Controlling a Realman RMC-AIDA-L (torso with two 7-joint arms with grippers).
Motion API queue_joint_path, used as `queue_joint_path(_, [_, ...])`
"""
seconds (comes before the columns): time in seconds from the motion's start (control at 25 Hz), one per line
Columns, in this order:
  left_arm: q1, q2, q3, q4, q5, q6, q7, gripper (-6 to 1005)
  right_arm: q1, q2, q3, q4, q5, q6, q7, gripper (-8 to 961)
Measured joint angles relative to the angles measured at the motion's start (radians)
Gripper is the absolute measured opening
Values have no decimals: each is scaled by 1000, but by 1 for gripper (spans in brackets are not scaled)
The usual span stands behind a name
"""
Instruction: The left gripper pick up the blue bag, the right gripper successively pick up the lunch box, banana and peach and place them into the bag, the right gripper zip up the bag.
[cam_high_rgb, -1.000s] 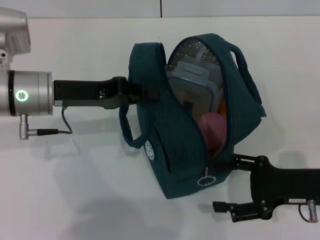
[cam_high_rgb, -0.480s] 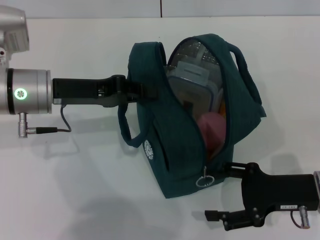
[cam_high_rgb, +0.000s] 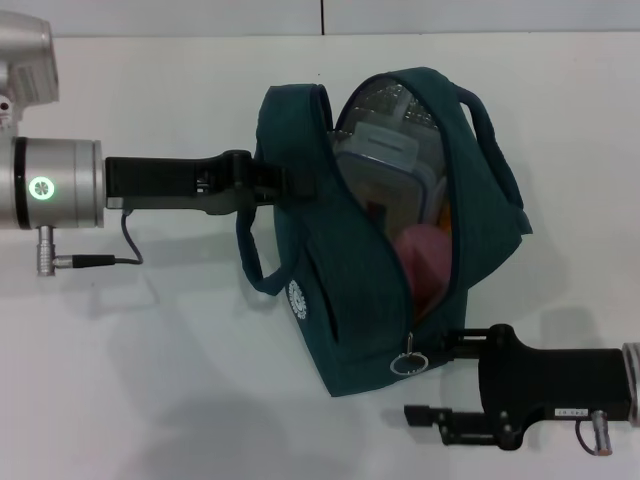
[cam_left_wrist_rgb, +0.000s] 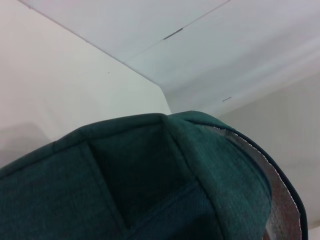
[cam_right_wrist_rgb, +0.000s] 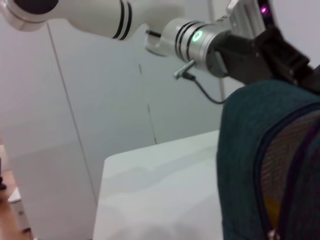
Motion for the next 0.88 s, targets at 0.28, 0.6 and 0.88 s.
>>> queue_joint_path(0.28, [0,-2,0,-1,0,2,0,57,1,0,-8,14,31,15,-1,488])
queue_joint_path(0.6, [0,1,0,2,0,3,0,57,5,0,-8,21,34,26,-1,229])
queue_joint_path(0.88, [0,2,0,3,0,3,1,57,6,0,-69,20,97,82,-4,179])
